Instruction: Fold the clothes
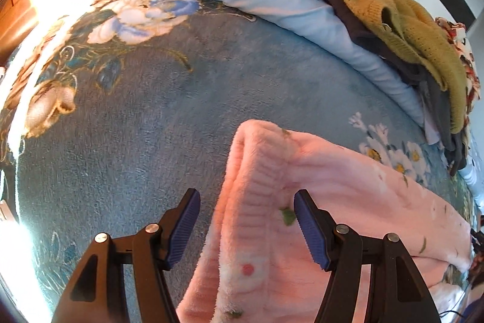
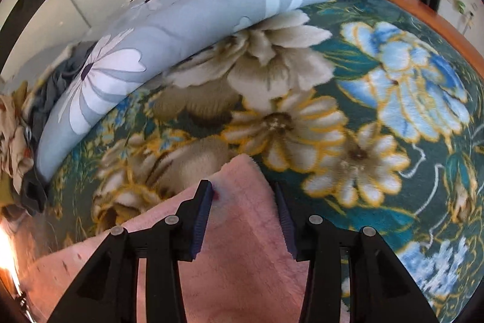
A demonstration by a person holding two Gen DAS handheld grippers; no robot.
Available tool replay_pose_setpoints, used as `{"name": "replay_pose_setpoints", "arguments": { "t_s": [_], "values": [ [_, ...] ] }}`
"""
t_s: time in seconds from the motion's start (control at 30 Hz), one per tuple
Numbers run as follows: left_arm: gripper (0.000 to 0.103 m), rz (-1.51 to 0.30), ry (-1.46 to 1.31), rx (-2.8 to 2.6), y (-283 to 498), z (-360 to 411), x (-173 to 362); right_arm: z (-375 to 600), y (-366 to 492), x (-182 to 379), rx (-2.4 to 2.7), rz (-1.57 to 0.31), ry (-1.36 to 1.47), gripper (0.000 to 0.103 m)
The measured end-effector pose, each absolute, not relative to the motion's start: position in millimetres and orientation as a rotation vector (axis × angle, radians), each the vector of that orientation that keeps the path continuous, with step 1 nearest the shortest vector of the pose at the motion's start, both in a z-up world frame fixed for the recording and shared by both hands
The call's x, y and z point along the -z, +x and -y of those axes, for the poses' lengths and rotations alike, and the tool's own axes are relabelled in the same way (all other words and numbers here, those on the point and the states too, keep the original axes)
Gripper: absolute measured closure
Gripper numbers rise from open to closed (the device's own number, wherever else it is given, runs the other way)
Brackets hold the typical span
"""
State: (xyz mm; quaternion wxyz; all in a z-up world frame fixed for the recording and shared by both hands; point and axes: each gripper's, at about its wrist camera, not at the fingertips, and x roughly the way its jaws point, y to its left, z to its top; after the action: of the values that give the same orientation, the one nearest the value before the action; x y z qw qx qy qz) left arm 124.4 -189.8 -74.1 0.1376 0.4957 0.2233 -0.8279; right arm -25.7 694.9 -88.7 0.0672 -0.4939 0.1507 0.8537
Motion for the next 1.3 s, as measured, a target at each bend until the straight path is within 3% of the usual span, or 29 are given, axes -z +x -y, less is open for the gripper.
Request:
{"name": "replay_pose_setpoints", "arguments": {
  "t_s": [0.03,0.17,0.33,0.43,0.53,0.6,0.67,0.7,0.77,0.87,1.0,1.1,1.3],
  "values": [
    [0.035,-0.645,1.43,2.394,124.3,190.2,73.7,-690.9,-25.5,87.0,-2.582,-0.424,-1.502,0.094],
    [0.035,-0.688,1.414,2.409,121.8,191.9,73.0,-673.6,-25.9,66.9,-2.622,-0.237,-1.484,0.096],
    [0.035,-0.683,1.416,2.406,117.0,188.7,74.8,-703.7,-28.2,6.6,-2.623,-0.386,-0.957,0.098],
    [0.035,-0.66,1.425,2.387,115.7,185.0,78.6,-699.3,-43.4,13.0,-2.611,-0.401,-0.948,0.097],
    [0.035,-0.659,1.432,2.377,115.2,181.5,80.3,-693.8,-53.8,31.7,-2.607,-0.425,-1.017,0.096],
    [0.035,-0.639,1.435,2.384,116.1,177.3,78.4,-693.6,-52.6,39.2,-2.617,-0.448,-1.038,0.083],
    [0.035,-0.623,1.431,2.399,117.9,173.5,75.1,-698.2,-37.9,31.4,-2.647,-0.467,-0.99,0.063],
    [0.035,-0.625,1.423,2.406,119.1,172.2,73.2,-701.9,-26.6,24.6,-2.654,-0.49,-0.961,0.061],
    [0.035,-0.647,1.401,2.427,122.0,169.4,68.2,-708.8,-4.6,14.7,-2.653,-0.542,-0.937,0.061],
    [0.035,-0.658,1.365,2.468,122.4,160.0,57.4,-711.1,16.0,27.6,-2.598,-0.679,-1.139,0.061],
    [0.035,-0.52,1.346,2.571,128.0,124.6,31.8,-695.6,22.3,58.8,-2.508,-0.767,-1.363,0.061],
    [0.035,-0.467,1.372,2.733,130.8,82.8,4.9,-690.0,13.8,70.6,-2.463,-0.834,-1.393,0.061],
    [0.031,-0.185,1.481,3.136,123.4,-45.3,-25.6,-682.4,-1.4,86.5,-2.283,-0.864,-1.418,0.061]
  ]
}}
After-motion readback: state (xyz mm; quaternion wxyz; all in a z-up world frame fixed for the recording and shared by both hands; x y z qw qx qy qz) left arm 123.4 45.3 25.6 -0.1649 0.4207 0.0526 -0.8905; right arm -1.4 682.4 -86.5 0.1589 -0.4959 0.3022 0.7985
